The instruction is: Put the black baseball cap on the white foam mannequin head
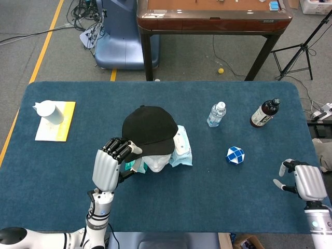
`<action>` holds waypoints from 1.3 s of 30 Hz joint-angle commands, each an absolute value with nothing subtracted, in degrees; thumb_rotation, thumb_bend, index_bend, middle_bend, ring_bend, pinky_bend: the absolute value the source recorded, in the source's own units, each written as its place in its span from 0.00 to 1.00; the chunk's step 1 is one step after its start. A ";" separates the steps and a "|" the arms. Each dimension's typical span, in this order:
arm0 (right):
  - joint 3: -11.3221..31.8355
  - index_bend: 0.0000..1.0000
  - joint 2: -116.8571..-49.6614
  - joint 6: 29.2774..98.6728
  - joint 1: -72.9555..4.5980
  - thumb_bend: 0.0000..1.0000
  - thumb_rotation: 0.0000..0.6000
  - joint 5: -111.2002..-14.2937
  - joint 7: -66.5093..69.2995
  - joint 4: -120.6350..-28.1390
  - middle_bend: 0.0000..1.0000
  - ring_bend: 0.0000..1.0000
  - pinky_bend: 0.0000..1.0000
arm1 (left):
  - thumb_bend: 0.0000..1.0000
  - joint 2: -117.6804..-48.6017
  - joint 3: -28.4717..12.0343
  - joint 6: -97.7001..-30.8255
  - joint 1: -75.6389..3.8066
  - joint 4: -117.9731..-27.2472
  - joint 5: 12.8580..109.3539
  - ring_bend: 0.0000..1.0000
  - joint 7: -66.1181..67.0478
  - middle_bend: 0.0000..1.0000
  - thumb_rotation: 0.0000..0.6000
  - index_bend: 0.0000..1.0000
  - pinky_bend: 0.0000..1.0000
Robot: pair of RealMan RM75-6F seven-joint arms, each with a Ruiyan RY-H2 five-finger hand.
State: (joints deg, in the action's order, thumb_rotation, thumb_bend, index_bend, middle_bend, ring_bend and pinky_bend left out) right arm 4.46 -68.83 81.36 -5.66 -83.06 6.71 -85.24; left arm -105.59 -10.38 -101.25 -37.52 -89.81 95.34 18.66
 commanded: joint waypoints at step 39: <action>4.38 0.66 -69.94 80.82 -5.55 0.12 1.00 -82.70 7.39 -83.89 0.54 0.53 0.48 | 0.11 -99.66 -1.62 -85.20 -28.52 -97.48 94.90 0.12 28.19 0.19 1.00 0.17 0.25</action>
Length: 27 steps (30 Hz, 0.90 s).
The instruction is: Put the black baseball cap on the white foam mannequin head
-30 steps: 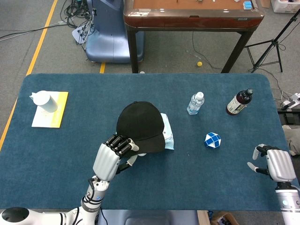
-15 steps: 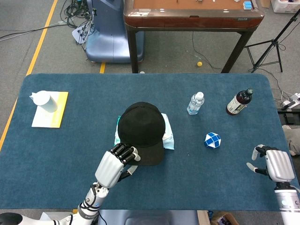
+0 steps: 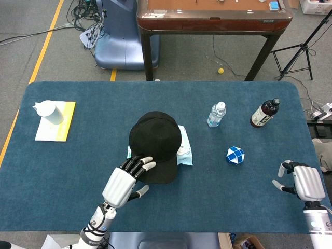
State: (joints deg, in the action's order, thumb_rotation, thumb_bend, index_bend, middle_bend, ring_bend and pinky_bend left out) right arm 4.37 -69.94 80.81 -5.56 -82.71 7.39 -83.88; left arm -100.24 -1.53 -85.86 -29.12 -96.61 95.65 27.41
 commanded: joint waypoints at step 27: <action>4.89 0.66 -68.75 81.35 -5.59 0.12 1.00 -82.63 6.13 -85.88 0.54 0.53 0.48 | 0.07 -85.34 -1.72 -95.99 -12.97 -98.37 87.27 0.09 26.28 0.13 1.00 0.12 0.19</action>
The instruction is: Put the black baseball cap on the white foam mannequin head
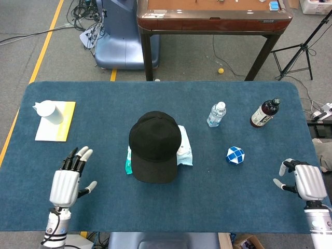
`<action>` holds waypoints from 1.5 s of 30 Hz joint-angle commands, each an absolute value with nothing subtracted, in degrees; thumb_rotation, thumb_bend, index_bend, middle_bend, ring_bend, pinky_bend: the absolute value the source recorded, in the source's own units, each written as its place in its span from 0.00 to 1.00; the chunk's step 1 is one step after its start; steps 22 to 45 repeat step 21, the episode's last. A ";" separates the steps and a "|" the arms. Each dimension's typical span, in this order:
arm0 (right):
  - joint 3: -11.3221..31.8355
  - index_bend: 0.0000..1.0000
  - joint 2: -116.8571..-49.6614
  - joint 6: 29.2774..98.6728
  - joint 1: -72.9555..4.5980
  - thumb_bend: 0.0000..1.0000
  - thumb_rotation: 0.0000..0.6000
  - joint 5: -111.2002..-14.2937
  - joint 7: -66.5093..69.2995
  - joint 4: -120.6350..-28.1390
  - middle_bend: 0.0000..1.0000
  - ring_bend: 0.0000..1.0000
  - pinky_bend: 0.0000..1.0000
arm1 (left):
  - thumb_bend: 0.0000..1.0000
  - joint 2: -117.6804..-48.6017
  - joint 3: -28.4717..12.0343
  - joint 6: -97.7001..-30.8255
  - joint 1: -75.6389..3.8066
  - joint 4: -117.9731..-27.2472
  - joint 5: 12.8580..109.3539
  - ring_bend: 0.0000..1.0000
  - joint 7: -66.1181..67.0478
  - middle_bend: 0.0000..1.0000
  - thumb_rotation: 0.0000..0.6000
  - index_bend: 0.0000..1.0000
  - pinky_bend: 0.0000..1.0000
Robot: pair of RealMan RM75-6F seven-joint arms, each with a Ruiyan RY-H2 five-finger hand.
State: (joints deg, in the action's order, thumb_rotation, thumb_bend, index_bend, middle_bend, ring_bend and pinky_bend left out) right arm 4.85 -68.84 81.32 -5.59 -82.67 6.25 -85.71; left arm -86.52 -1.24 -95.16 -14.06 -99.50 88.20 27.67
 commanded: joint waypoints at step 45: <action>5.23 0.66 -67.22 81.83 -5.08 0.12 1.00 -81.76 5.74 -88.56 0.54 0.53 0.48 | 0.07 -71.09 -3.27 -92.00 -8.52 -95.40 81.94 0.12 15.86 0.14 1.00 0.36 0.23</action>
